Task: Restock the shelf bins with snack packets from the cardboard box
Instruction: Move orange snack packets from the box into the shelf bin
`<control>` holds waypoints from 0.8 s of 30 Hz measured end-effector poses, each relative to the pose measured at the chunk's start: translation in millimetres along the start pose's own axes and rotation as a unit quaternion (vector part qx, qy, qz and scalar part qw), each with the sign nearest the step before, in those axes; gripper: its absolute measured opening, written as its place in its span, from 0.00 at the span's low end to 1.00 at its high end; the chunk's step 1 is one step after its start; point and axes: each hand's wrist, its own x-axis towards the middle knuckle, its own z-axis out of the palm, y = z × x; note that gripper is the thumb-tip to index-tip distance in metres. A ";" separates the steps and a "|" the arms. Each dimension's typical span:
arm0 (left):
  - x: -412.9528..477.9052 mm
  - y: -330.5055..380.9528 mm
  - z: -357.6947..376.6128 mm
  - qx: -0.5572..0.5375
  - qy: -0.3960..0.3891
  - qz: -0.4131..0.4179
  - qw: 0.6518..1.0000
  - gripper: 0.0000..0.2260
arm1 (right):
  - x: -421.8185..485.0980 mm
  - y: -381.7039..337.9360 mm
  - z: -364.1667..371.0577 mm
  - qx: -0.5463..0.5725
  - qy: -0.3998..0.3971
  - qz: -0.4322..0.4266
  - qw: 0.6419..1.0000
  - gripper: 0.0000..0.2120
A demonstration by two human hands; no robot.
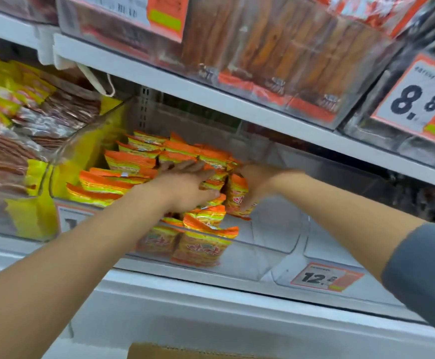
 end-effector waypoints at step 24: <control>-9.5 3.9 -4.6 -0.051 0.023 -0.010 0.998 0.27 | -27.7 -14.2 -10.3 0.066 0.006 0.021 0.998 0.13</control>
